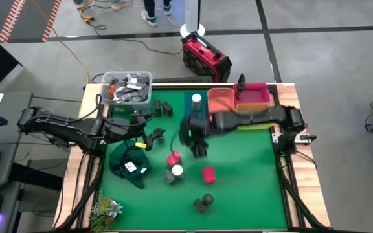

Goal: Sort spices by type
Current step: Put the white seasoning bottle into the blue bin

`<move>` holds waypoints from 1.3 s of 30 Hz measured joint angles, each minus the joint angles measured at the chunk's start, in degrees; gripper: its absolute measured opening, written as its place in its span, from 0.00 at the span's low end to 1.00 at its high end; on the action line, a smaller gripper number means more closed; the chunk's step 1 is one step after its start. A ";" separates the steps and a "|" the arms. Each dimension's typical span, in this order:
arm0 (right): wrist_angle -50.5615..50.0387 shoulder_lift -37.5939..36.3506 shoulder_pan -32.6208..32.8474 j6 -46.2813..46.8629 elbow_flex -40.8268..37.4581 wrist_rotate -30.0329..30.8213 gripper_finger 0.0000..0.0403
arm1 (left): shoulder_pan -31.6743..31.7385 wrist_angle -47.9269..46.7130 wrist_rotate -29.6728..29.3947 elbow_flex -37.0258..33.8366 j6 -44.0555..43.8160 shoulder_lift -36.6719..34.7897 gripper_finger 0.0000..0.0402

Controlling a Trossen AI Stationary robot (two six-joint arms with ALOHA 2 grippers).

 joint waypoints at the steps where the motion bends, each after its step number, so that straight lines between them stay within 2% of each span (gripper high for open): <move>1: 0.29 0.00 2.17 -0.01 -0.02 1.00 0.67 | -0.40 -0.31 -0.40 0.00 -0.11 -0.45 0.87; 5: 3.87 0.18 8.91 0.80 0.01 2.73 0.67 | -1.08 -1.29 -0.76 0.00 -0.79 -1.81 0.87; 10: 9.41 0.31 12.71 2.24 0.01 2.78 0.67 | -1.11 -2.08 -3.53 0.00 -1.17 -2.03 0.87; 14: 12.57 0.31 12.71 2.79 -0.72 2.80 0.67 | -1.11 -2.90 -8.32 0.00 -1.16 -2.03 0.87; 18: 17.97 0.37 11.95 2.83 -4.62 2.66 0.67 | -1.10 -4.57 -13.98 0.00 -0.99 -2.03 0.87; 23: 23.29 0.36 10.75 2.98 -9.10 -0.42 0.67 | -1.07 -5.85 -18.86 0.00 -0.29 -2.01 0.87; 30: 31.91 0.56 10.67 3.00 -12.45 -4.10 0.67 | -1.05 -5.71 -22.23 0.00 0.40 -2.01 0.87; 39: 34.63 6.67 10.87 3.08 -12.58 -4.82 0.67 | -1.05 -6.66 -22.83 0.00 0.22 -2.01 0.87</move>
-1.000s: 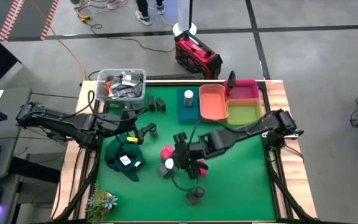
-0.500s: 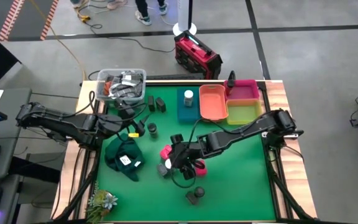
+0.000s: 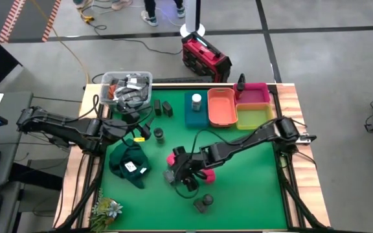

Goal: Sort spices by type
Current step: Put the white seasoning bottle into the blue bin

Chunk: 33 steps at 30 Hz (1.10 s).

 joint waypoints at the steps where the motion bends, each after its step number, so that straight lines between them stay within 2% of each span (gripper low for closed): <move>1: 0.17 0.21 -0.06 -0.09 0.00 -0.02 0.67 | 0.00 -0.63 0.00 0.00 -0.21 0.00 0.87; 22: 0.22 -1.10 -0.37 -0.47 0.09 -0.05 0.67 | 0.00 -1.14 0.09 0.00 -0.94 0.00 0.87; 33: -4.77 -0.75 -1.91 1.74 0.07 -0.04 0.67 | 0.00 -1.11 0.24 0.00 -1.16 0.00 0.87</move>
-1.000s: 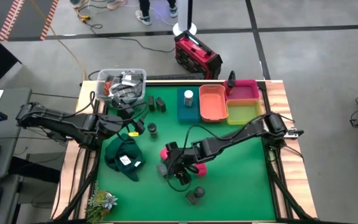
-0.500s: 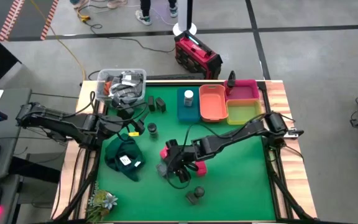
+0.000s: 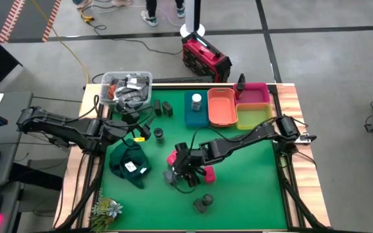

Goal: Sort spices by type
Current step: Put the white seasoning bottle into the blue bin

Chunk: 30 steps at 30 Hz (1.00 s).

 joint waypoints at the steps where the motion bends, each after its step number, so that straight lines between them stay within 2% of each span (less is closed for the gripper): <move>1: -0.14 0.00 0.01 -0.01 0.00 0.00 0.67 | 0.00 0.00 0.00 0.00 0.00 0.00 0.87; 15: -0.63 0.92 -0.32 0.47 0.00 -0.01 0.67 | 0.00 0.02 -0.02 0.00 -0.17 0.00 0.87; 23: -0.03 2.62 -0.65 0.74 0.15 -0.12 0.56 | 0.02 -0.05 -0.04 0.00 -0.20 0.02 0.87; 30: -1.13 2.15 -0.67 0.62 0.35 0.04 0.56 | 0.02 -0.42 -0.04 0.00 -0.28 0.02 0.87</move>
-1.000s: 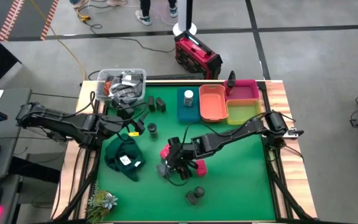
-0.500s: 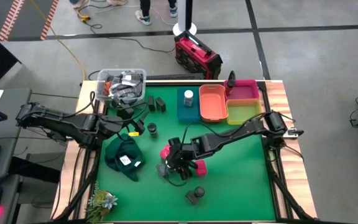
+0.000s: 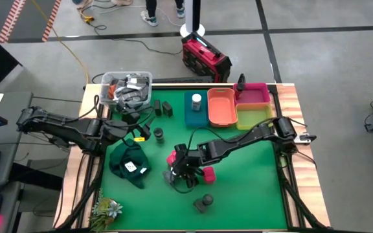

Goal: Sort spices by type
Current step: Put the white seasoning bottle into the blue bin

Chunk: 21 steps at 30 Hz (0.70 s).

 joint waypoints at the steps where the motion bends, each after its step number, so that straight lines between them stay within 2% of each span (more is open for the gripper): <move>1: -0.90 -0.25 -0.01 -0.07 0.27 0.15 0.56 | 0.00 -0.06 0.00 0.00 -0.01 0.00 0.87; 7: -7.97 -4.66 -0.81 -0.94 3.10 2.27 0.57 | 0.00 -0.13 0.00 0.00 -0.25 0.00 0.87; 13: -15.88 -12.98 -2.15 -2.49 3.29 14.91 0.57 | 0.00 -0.19 0.00 0.00 -0.55 0.00 0.87; 16: -16.45 -17.13 -4.45 -2.24 3.28 20.91 0.57 | -0.02 -0.18 0.00 0.00 -0.57 0.00 0.87; 18: -16.26 -19.25 -6.63 -2.23 3.36 23.30 0.57 | -0.01 -0.17 0.00 0.00 -0.62 0.00 0.87; 21: -15.63 -20.36 -10.74 -2.18 2.67 23.48 0.57 | -0.02 -0.17 0.27 0.00 -0.93 0.00 0.87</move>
